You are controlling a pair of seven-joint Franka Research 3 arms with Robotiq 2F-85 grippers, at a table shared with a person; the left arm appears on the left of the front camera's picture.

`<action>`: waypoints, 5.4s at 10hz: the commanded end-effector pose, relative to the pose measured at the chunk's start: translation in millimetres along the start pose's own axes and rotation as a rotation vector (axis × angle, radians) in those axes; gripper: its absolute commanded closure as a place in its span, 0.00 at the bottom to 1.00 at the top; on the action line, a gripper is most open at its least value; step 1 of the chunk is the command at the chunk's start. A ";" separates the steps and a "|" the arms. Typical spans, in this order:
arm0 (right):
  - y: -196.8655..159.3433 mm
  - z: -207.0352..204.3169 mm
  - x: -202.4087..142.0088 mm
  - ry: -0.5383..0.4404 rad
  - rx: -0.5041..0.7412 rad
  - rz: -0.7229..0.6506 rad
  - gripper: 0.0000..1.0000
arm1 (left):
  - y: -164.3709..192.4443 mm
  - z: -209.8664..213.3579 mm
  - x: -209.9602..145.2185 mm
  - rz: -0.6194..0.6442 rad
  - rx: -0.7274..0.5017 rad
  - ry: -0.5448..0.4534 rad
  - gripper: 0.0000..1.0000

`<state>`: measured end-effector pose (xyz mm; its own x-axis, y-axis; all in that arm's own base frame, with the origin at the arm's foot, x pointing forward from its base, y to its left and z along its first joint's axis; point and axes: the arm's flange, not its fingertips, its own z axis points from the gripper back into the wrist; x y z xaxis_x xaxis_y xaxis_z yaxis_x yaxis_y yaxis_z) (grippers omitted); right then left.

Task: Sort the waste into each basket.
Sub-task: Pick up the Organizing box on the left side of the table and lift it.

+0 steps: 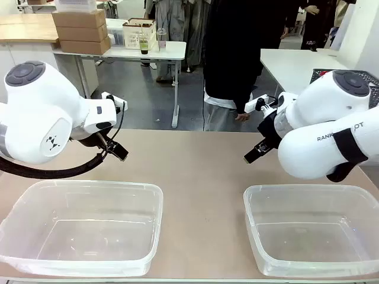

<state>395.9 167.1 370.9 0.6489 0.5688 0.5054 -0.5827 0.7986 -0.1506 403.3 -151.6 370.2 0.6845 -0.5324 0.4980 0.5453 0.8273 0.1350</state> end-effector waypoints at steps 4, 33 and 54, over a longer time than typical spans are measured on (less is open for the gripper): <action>0.0 0.0 0.0 0.000 0.000 0.000 0.00 | 0.0 0.1 0.0 0.000 0.000 0.000 0.00; -130.6 234.8 -91.3 -0.414 0.892 -0.668 0.00 | 72.1 240.4 -63.0 0.195 -1.079 -0.365 0.00; 274.9 80.1 97.6 0.511 0.648 -1.024 0.00 | 72.1 210.4 -178.5 0.470 -0.308 0.326 0.00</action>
<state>262.4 402.7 457.6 0.9694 0.1794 -0.1678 -0.0311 0.7672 0.6407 228.1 66.0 516.3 0.9447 -0.2869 0.1590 0.3248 0.8858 -0.3314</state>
